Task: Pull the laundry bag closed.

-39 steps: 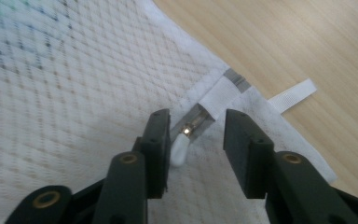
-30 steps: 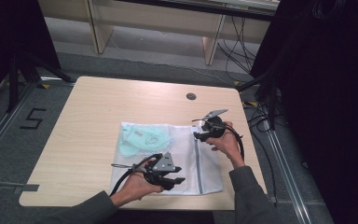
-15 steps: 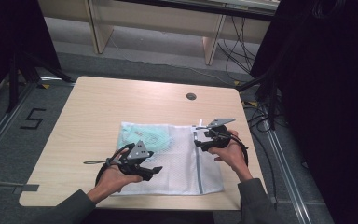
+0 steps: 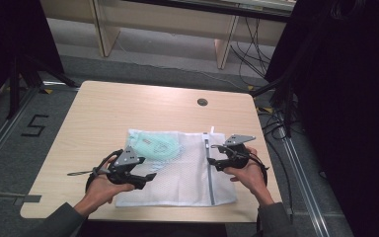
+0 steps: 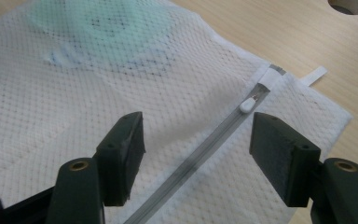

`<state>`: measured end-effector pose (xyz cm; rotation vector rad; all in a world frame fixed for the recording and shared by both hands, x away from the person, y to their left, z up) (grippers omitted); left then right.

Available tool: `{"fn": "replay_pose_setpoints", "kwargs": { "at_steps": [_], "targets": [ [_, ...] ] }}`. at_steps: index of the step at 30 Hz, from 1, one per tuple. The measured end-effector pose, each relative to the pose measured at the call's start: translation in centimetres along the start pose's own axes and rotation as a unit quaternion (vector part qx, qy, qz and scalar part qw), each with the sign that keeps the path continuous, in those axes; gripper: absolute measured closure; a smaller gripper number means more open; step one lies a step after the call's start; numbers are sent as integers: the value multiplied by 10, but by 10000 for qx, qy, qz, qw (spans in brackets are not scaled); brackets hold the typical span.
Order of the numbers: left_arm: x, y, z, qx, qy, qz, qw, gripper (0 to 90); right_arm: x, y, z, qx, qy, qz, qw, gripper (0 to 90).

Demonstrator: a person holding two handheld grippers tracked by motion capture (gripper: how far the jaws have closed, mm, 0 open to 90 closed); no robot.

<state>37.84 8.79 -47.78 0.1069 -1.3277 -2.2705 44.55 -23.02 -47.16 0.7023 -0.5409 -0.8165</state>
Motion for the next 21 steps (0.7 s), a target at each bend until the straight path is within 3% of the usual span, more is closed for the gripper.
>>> {"fn": "replay_pose_setpoints", "kwargs": {
  "at_steps": [1,2,3,5,6,7,8,10,12,14,16,17,18,19,21],
  "targets": [
    [0,-1,2,23,-29,-14,10000,315,-1,-1,3,-76,4,5,10000,362],
    [-1,-2,6,-60,-5,-127,9999,315,-2,-2,3,45,-53,-2,10000,361],
    [1,-4,6,44,-13,62,10000,315,-4,-3,7,-4,15,-78,10000,359],
    [0,-7,10,-21,-41,-18,10000,314,-6,-7,10,-22,-11,-4,10000,353],
    [0,-9,11,-23,-30,80,10000,310,-7,-9,13,-128,45,26,9999,348],
    [-2,-11,14,-113,-46,-61,9999,305,-10,-11,13,-66,32,-23,10000,348],
    [-1,-12,14,-51,-63,59,9999,304,-10,-13,15,-149,54,68,9999,348],
    [-3,-15,18,-135,-34,-28,9999,304,-16,-16,17,-186,38,-43,9998,341],
    [-4,-16,20,-70,18,26,10000,303,-15,-19,20,-215,45,151,9996,340],
    [-5,-18,24,-28,39,155,9999,301,-19,-23,23,-291,79,84,9995,336],
    [-5,-20,26,45,91,176,9998,300,-20,-26,23,-157,23,90,9998,333],
    [-6,-21,29,14,128,202,9997,299,-19,-27,27,-345,101,121,9993,326],
    [-7,-22,30,9,111,143,9998,297,-20,-29,26,-183,61,122,9997,324],
    [-8,-22,33,-58,126,87,9999,296,-22,-31,28,-264,64,73,9996,324],
    [-6,-23,34,54,129,205,9997,292,-23,-35,29,-204,45,57,9998,317]
  ]
}}
Point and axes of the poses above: each handheld gripper's, and its own axes: z roughly backward along the jaws, y roughly out of its top, x roughly to its right, the point moved 4 cm from there along -z, roughly forward along the jaws, and after that the axes turned 13 degrees about -y, right-handed, at the moved point
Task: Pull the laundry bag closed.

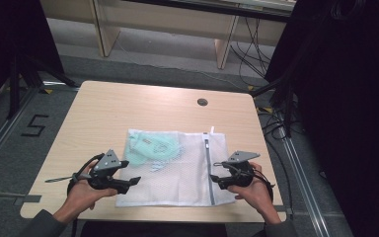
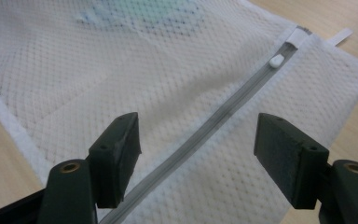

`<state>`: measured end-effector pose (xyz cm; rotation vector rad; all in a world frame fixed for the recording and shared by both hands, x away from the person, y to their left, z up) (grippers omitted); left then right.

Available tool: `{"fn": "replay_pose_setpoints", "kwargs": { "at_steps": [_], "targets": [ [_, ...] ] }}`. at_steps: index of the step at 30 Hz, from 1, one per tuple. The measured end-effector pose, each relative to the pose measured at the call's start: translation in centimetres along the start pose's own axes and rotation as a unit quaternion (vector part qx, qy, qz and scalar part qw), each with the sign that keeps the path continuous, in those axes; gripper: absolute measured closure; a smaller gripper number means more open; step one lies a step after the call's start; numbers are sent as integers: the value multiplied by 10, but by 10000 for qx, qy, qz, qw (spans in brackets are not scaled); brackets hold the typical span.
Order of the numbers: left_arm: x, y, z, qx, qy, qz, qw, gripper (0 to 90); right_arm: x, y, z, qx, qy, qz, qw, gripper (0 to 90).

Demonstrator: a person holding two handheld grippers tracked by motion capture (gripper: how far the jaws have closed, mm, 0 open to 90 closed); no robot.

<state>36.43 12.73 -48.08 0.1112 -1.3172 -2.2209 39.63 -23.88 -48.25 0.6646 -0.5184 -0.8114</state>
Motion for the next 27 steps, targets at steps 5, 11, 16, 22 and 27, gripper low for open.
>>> {"fn": "replay_pose_setpoints", "kwargs": {
  "at_steps": [5,11,16,22,27],
  "targets": [
    [1,-5,4,-111,-1,7,9999,279,-7,-11,8,-277,101,-52,9996,305],
    [3,-9,9,-131,42,-25,9999,255,-12,-22,10,-255,77,-67,9996,287],
    [6,-12,12,-141,93,55,9998,241,-15,-35,18,-616,35,-82,9981,253],
    [7,-15,13,-93,106,139,9998,240,-20,-48,25,-801,-32,-80,9967,236],
    [5,-17,14,-81,129,120,9998,238,-18,-52,27,-665,-133,-44,9977,233]
  ]
}}
Point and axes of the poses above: each handheld gripper's, and its own axes: z roughly backward along the jaws, y roughly out of its top, x roughly to its right, the point moved 4 cm from there along -z, roughly forward along the jaws, and after that the axes turned 13 degrees about -y, right-handed, at the moved point
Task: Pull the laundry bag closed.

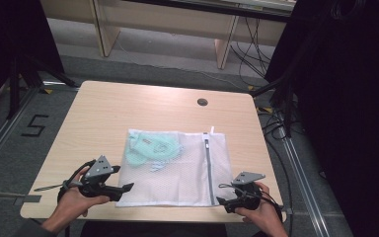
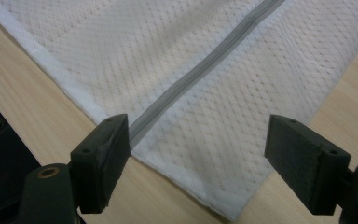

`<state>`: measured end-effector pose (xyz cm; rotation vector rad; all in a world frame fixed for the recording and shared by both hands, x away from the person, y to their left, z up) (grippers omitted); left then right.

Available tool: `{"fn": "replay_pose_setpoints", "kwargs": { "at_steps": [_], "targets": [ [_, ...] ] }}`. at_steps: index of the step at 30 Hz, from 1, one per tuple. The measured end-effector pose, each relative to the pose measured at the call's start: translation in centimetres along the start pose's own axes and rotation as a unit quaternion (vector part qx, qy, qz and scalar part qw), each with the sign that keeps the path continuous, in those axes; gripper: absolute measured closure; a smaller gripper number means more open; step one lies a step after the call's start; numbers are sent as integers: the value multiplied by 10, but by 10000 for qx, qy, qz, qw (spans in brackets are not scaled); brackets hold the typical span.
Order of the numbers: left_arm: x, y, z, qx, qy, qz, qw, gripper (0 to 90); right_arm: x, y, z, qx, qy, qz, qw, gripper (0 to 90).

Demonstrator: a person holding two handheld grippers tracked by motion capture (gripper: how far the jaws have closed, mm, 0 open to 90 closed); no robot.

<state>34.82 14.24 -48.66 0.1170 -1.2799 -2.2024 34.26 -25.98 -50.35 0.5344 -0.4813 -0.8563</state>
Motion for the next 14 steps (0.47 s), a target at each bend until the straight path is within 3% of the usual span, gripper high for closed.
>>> {"fn": "replay_pose_setpoints", "kwargs": {
  "at_steps": [2,6,7,14],
  "targets": [
    [0,0,1,-38,19,-27,10000,238,-1,-1,2,-60,50,-139,9999,231],
    [0,0,0,11,38,33,10000,238,0,-1,2,-72,28,-144,9999,231],
    [0,0,0,7,37,32,10000,238,1,-2,0,-11,-21,-54,10000,230],
    [0,0,-1,14,31,49,10000,238,0,-2,1,-86,7,-132,9999,229]
  ]
}}
Point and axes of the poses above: each handheld gripper's, and its own axes: z roughly backward along the jaws, y roughly out of its top, x roughly to its right, the point moved 4 cm from there along -z, roughly forward along the jaws, and after that the axes turned 13 degrees about -y, right-handed, at the moved point
